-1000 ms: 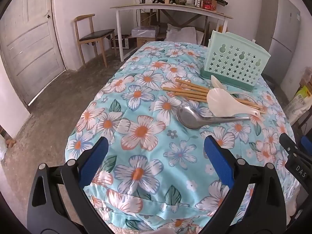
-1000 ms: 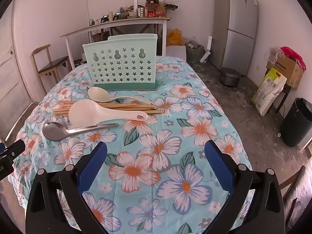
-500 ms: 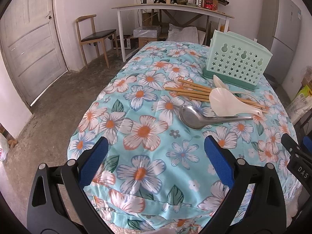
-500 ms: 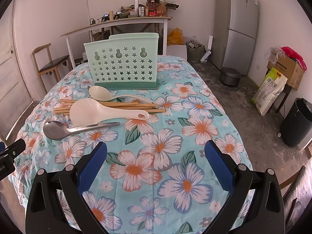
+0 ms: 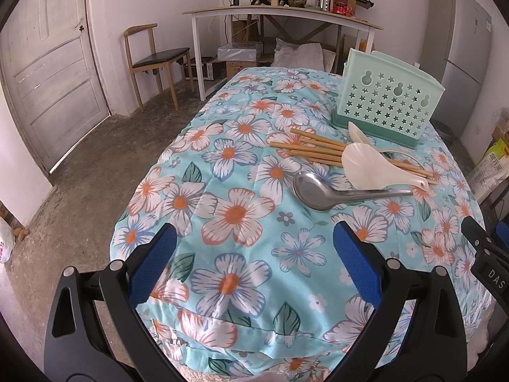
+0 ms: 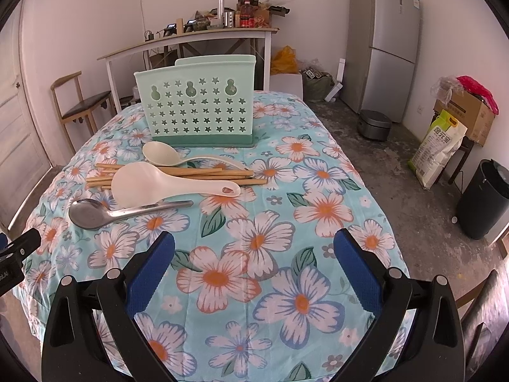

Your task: Organize utensils

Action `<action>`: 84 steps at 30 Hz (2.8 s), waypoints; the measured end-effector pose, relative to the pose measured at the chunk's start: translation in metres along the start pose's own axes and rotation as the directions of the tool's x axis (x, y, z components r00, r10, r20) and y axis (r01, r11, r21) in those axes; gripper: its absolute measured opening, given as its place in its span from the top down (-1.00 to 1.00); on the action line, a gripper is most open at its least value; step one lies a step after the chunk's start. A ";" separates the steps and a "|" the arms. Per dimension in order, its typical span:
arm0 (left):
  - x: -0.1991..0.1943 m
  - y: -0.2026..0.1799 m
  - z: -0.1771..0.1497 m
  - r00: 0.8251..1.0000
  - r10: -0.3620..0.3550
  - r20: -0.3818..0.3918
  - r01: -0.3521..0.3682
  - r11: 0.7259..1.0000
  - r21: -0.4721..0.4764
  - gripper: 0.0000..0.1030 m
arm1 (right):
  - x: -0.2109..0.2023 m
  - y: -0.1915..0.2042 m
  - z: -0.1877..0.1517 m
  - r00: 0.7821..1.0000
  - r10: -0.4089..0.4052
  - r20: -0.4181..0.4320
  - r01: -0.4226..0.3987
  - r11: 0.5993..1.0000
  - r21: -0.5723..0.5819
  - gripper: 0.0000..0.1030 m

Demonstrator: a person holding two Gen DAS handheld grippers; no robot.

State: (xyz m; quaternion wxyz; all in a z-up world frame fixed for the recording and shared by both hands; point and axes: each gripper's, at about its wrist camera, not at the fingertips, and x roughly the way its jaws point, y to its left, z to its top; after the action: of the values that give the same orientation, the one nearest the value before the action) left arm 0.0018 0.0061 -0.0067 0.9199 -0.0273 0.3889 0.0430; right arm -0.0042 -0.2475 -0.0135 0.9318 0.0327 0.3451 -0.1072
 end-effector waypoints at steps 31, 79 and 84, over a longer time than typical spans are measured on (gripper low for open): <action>0.000 0.001 0.000 1.000 0.001 0.002 -0.001 1.000 -0.002 -0.84 | -0.001 -0.002 0.003 1.000 -0.010 0.004 0.010 1.000 0.008 -0.89; 0.069 -0.004 -0.010 0.984 -0.058 -0.166 0.062 0.998 0.023 -0.84 | 0.059 0.022 -0.020 0.986 0.105 -0.128 -0.113 0.992 -0.055 -0.89; 0.075 -0.009 -0.017 0.988 -0.025 -0.155 0.036 0.997 0.065 -0.85 | 0.067 0.024 -0.027 0.984 0.124 -0.124 -0.134 0.988 -0.079 -0.89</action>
State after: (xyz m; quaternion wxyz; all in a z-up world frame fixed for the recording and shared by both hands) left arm 0.0431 -0.0003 -0.0722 0.8881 -0.0055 0.4595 0.0136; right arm 0.0333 -0.2323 -0.0778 0.9152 0.0208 0.4014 -0.0293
